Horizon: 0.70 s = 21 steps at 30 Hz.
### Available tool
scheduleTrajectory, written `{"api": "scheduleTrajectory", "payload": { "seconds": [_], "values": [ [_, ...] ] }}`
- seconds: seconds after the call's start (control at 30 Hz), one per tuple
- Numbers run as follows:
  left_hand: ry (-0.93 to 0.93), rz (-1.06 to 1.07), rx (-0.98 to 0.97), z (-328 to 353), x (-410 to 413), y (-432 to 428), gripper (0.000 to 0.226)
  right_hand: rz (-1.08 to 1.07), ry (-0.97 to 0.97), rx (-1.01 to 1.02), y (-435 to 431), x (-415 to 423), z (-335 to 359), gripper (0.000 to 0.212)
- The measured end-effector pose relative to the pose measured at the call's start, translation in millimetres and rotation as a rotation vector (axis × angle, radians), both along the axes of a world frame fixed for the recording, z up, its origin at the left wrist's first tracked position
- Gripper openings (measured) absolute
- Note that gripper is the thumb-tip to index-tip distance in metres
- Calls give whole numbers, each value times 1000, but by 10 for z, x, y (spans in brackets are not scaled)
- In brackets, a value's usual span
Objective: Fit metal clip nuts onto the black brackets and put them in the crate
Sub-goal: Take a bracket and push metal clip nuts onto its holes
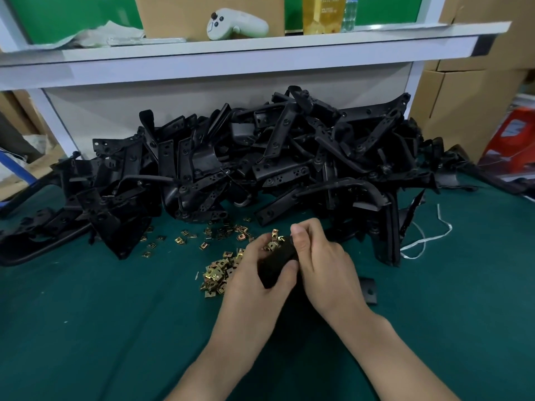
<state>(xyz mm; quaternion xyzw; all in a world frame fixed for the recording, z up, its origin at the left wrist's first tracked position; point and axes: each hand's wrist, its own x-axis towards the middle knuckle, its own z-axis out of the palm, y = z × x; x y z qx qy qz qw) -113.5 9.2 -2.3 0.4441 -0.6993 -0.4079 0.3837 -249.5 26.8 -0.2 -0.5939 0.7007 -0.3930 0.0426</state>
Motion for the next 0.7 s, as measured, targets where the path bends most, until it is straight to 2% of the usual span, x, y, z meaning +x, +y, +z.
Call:
{"api": "scheduleTrajectory", "payload": {
  "seconds": [0.07, 0.17, 0.27, 0.33, 0.4, 0.47, 0.53, 0.6, 0.7],
  "values": [
    [-48, 36, -70, -39, 20, -14, 44, 26, -47, -31, 4, 6, 12, 50],
    [-54, 22, -110, -52, 38, -43, 33, 35, -71, -46, 2, 10, 9, 47],
    [16, 5, -101, -14, 48, -59, 18, 12, -61, -49, -8, -37, -9, 45],
    [52, 36, -102, 3, 94, -97, 22, -20, -51, -34, -18, -130, -18, 43],
    [-86, 75, -207, -20, 176, -162, 22, -53, -90, -22, -19, -262, -22, 42],
    [-364, 64, -431, -51, 231, -194, 26, -62, -163, -32, -10, -361, -27, 43],
    [-597, -8, -544, -97, 219, -203, 35, -59, -203, -38, 1, -379, -36, 44],
    [-724, -61, -561, -107, 192, -202, 42, -57, -190, -23, -7, -361, -60, 42],
    [-803, -94, -589, -103, 150, -220, 43, -51, -171, 7, -24, -359, -87, 39]
  ]
}}
